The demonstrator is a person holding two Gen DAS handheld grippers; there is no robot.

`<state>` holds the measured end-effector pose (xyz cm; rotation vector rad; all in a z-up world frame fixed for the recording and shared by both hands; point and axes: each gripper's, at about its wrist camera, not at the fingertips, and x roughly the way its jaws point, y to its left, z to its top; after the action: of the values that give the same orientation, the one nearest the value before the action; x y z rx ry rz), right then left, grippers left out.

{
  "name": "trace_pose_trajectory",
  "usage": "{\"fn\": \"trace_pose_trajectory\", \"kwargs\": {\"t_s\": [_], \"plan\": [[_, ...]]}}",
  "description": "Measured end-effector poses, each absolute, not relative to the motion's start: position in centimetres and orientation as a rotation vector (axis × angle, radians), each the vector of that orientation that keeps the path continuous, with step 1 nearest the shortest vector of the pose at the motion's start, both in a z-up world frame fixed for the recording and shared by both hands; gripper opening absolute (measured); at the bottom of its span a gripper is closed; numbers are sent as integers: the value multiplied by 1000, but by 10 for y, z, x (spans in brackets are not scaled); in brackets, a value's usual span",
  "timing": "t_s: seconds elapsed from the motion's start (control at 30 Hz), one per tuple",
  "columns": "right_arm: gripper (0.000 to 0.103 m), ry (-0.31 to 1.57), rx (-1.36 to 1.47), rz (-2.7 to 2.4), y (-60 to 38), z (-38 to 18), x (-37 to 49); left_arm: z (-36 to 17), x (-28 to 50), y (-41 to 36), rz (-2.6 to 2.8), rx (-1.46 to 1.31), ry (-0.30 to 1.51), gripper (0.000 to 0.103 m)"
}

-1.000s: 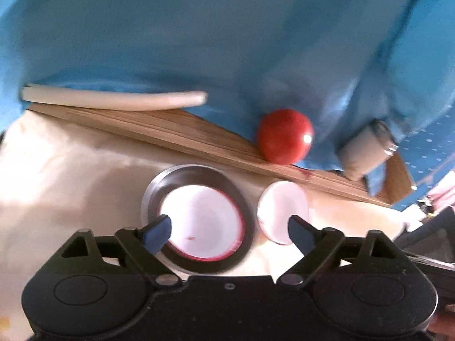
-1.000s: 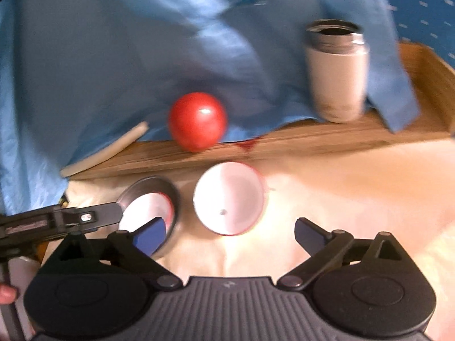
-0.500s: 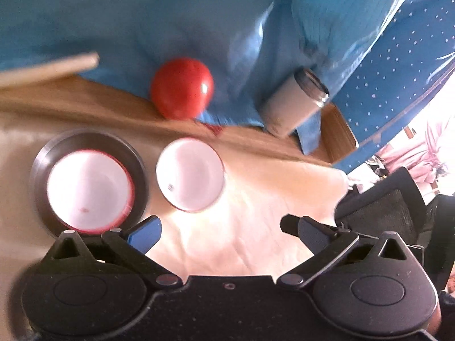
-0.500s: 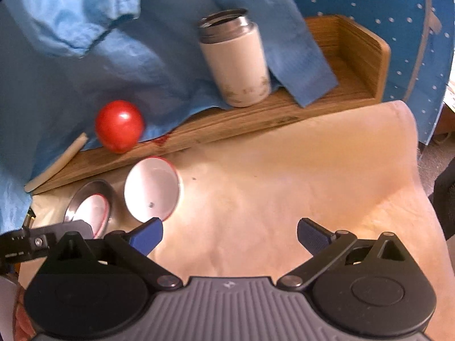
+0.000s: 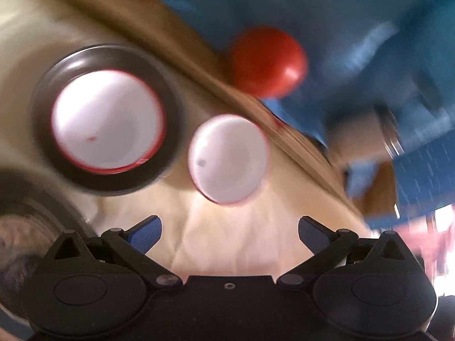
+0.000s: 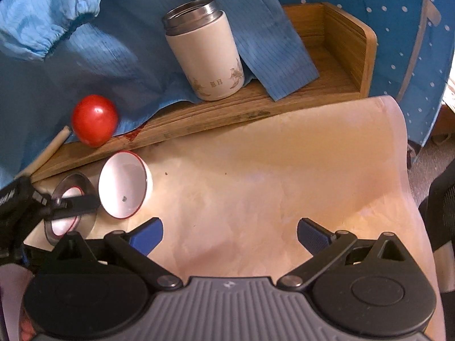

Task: Organize plates and bowls
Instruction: 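Move both tools to the other red-rimmed white bowl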

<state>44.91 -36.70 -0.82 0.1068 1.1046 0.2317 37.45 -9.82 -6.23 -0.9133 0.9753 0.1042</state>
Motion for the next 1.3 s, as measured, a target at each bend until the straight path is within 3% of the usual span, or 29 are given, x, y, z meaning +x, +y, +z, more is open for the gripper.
{"fn": "trace_pose_trajectory", "kwargs": {"t_s": [0.6, 1.03, 1.2, 1.3], "plan": [[102, 1103, -7, 453, -340, -29, 493, -82, 374, -98, 369, -1078, 890, 101], [83, 1112, -29, 584, -305, -45, 517, -77, 380, -100, 361, -1039, 822, 93], [76, 1122, -16, 607, -298, -51, 522, -74, 381, -103, 363, -1011, 832, 86], [72, 1126, -18, 619, -296, -53, 523, -73, 382, -106, 315, -1020, 834, 74]]}}
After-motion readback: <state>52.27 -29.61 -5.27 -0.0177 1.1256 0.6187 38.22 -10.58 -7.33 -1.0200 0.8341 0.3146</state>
